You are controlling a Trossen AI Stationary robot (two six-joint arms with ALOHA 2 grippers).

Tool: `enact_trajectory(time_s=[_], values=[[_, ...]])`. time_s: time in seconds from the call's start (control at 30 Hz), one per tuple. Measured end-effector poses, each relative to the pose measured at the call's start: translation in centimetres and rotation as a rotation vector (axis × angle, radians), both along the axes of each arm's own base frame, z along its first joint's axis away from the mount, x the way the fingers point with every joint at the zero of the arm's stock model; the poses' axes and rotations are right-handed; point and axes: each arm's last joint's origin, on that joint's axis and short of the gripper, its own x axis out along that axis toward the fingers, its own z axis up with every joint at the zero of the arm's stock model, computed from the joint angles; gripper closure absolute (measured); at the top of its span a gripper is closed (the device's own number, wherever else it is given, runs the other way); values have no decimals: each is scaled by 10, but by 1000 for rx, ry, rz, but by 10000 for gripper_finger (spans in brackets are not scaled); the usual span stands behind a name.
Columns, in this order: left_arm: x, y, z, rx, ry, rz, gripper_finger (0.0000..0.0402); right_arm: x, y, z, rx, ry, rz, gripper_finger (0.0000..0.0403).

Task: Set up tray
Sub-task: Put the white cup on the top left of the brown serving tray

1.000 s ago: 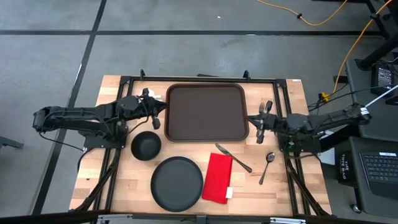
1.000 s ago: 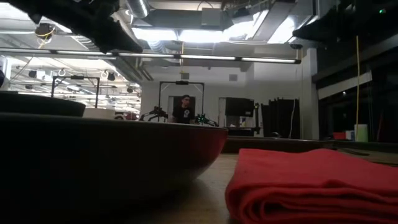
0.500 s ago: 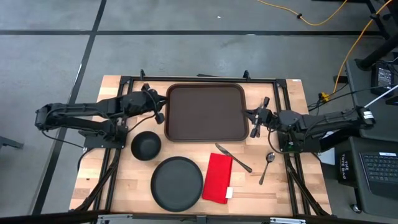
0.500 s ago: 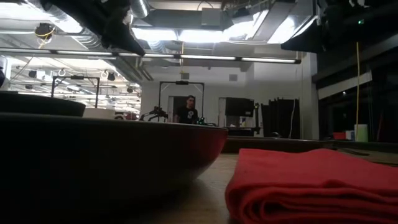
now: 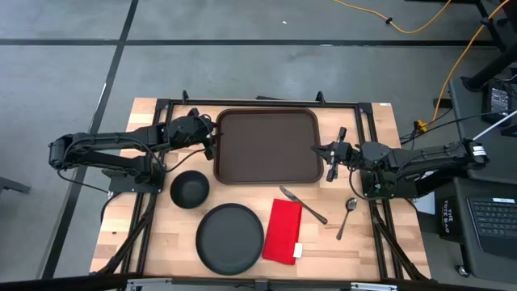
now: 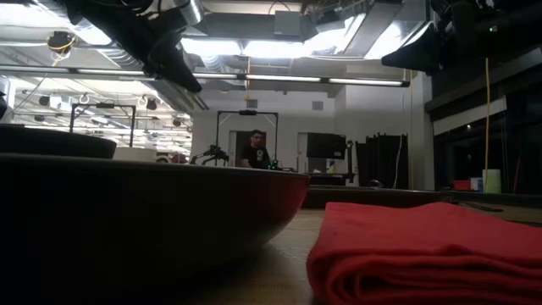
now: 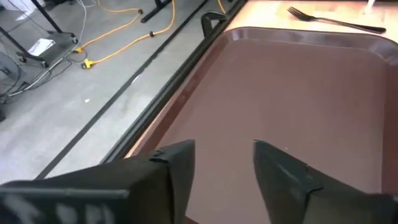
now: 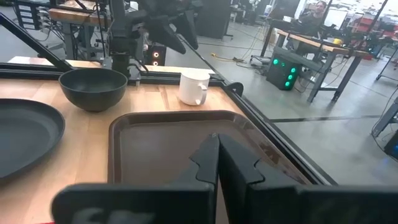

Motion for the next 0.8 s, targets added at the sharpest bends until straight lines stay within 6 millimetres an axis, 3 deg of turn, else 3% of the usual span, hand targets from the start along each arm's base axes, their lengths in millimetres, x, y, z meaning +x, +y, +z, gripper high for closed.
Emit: enact_trajectory(time_s=[0.2,0.4,0.6,0.8], values=[[-2,0,-2,27,40,12,196,0,0,0,2,-2,0,389],[-7,4,0,157,117,152,189,0,0,1,-2,-5,0,389],[-10,7,5,-44,93,197,196,0,0,0,-5,-2,0,389],[-17,16,21,-173,271,306,198,0,0,0,-31,5,3,389]])
